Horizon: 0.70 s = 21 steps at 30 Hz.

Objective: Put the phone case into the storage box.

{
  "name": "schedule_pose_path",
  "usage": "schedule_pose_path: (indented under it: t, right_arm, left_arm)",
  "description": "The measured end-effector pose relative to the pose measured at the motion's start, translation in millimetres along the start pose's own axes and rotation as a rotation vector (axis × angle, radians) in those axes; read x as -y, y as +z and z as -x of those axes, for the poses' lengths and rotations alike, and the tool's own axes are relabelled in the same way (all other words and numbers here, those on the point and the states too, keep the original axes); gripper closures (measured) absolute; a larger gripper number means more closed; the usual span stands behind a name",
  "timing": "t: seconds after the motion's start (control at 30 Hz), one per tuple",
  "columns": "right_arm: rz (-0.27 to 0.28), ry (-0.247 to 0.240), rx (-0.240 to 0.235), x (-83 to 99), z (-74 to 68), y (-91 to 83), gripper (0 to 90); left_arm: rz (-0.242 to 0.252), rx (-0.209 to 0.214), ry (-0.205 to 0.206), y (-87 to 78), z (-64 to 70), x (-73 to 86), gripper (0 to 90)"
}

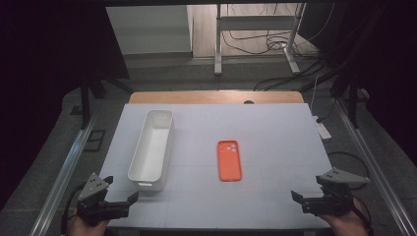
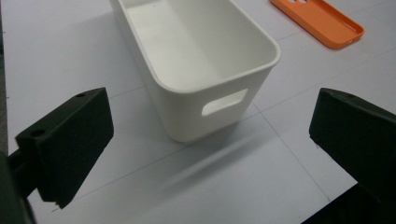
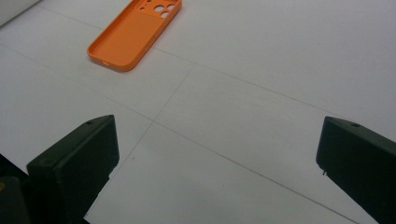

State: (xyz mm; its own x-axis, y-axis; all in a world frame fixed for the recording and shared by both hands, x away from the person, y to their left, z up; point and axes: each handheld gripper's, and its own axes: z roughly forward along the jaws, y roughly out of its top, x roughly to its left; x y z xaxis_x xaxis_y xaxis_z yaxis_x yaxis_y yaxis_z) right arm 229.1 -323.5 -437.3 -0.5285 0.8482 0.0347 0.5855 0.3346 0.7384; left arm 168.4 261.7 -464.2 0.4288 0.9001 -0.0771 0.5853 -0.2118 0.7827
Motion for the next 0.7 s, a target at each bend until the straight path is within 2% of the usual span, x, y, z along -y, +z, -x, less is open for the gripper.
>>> schedule_pose_path:
  t: [0.17,0.37,0.7]
  right_arm:
    - [-0.010,-0.009,0.001,-0.8,-1.1,1.1,0.0]
    - [-0.013,0.003,0.000,-0.9,-0.1,1.5,0.0]
    - [-0.023,0.008,-0.008,-1.3,0.6,3.0,0.0]
  left_arm:
    - [-0.007,0.006,0.007,0.4,0.3,0.0,0.5]
    - [-0.013,0.013,0.012,0.9,0.3,-0.1,0.7]
    - [-0.011,0.027,-0.001,0.9,-1.7,0.1,0.7]
